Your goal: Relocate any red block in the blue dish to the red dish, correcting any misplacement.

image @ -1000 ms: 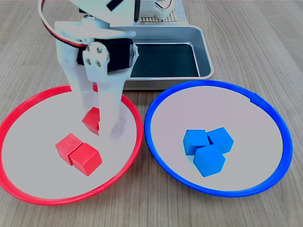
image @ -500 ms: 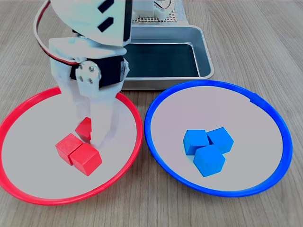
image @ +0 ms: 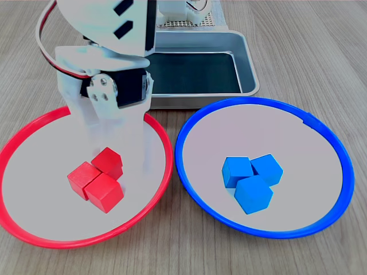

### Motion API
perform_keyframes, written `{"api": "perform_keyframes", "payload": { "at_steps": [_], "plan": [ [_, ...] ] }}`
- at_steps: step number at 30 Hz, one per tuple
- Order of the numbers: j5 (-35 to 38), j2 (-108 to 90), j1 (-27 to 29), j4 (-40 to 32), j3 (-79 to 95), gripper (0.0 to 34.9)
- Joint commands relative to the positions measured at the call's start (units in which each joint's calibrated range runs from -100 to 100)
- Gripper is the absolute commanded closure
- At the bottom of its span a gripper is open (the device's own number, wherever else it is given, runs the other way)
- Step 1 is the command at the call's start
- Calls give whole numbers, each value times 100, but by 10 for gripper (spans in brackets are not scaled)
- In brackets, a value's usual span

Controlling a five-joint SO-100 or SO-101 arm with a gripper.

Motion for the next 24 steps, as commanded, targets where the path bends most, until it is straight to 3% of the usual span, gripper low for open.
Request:
{"api": "perform_keyframes", "payload": {
  "at_steps": [1,4,10,14,17,24],
  "plan": [
    [-29,-412,-83,-59,-170,147],
    [-5,-984,-149,-133,240,154],
    [-78,-2519,-327,-472,1460,209],
    [-132,-3815,-459,-604,2570,276],
    [-347,-4830,-610,-909,3617,346],
    [-1387,-7142,-1184,-1949,6312,346]
  ]
}}
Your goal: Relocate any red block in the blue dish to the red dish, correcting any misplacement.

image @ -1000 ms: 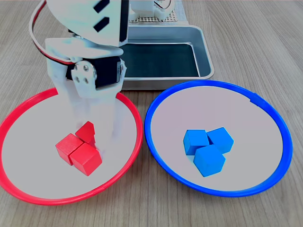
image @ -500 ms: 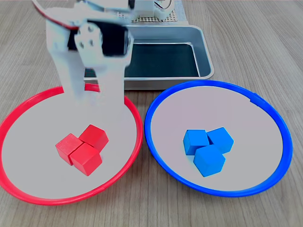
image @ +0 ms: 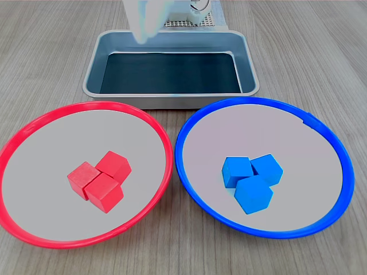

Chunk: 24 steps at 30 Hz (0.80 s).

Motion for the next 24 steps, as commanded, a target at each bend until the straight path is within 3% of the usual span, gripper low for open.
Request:
{"api": "perform_keyframes", "payload": {
  "at_steps": [1,6,13,24],
  "plan": [
    [-523,-1404,-276,-605,1340,346],
    [-1123,-2940,-530,-1150,2942,346],
    [-1788,-5055,-615,-1051,4808,346],
    [-2628,-6581,-652,856,5181,337]
  ]
}}
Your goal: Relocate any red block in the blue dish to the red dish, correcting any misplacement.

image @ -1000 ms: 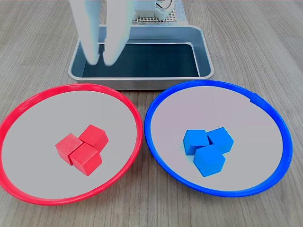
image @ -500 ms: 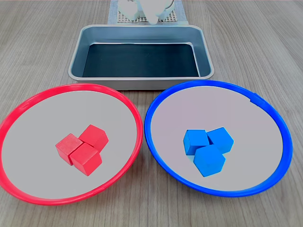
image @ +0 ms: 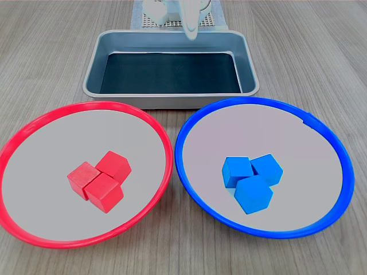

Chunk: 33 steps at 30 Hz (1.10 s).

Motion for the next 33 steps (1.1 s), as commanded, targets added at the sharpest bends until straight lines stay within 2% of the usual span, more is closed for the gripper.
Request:
{"api": "perform_keyframes", "payload": {
  "at_steps": [1,5,14,33],
  "plan": [
    [-171,-307,-68,686,0,336],
    [-254,-401,-78,1091,0,332],
    [-342,-401,-40,1503,0,342],
    [-391,-401,7,1512,0,346]
  ]
}}
